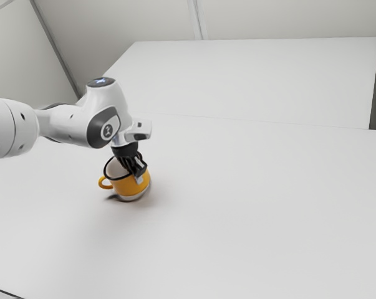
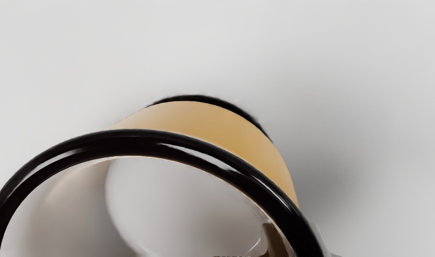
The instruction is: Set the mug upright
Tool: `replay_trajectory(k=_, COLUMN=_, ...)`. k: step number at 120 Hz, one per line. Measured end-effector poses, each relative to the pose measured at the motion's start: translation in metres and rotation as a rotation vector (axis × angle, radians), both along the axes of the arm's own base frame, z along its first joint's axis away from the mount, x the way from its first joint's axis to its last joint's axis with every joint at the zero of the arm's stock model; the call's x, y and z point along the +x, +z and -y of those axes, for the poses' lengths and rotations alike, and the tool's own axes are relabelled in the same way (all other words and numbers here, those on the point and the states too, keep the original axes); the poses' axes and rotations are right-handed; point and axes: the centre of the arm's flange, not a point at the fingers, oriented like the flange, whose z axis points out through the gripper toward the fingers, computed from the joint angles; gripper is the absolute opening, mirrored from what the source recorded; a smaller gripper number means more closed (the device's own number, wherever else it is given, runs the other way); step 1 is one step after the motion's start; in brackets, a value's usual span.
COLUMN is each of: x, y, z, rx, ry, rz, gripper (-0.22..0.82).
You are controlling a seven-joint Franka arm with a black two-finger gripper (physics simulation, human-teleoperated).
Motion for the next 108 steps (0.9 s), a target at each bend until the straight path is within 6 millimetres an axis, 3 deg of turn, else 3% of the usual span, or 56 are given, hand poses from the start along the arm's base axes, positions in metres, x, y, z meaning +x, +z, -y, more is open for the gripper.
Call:
replay_trajectory(k=56, x=-0.009, y=-0.009, z=0.061, rx=0.011, ry=0.030, rz=-0.057, gripper=-0.16)
replay_trajectory(k=96, x=-0.009, y=-0.015, z=0.074, rx=0.018, ry=0.084, rz=-0.081, gripper=-0.16)
replay_trajectory(k=108, x=-0.008, y=-0.017, z=0.074, rx=0.016, ry=0.100, rz=-0.088, gripper=-0.10)
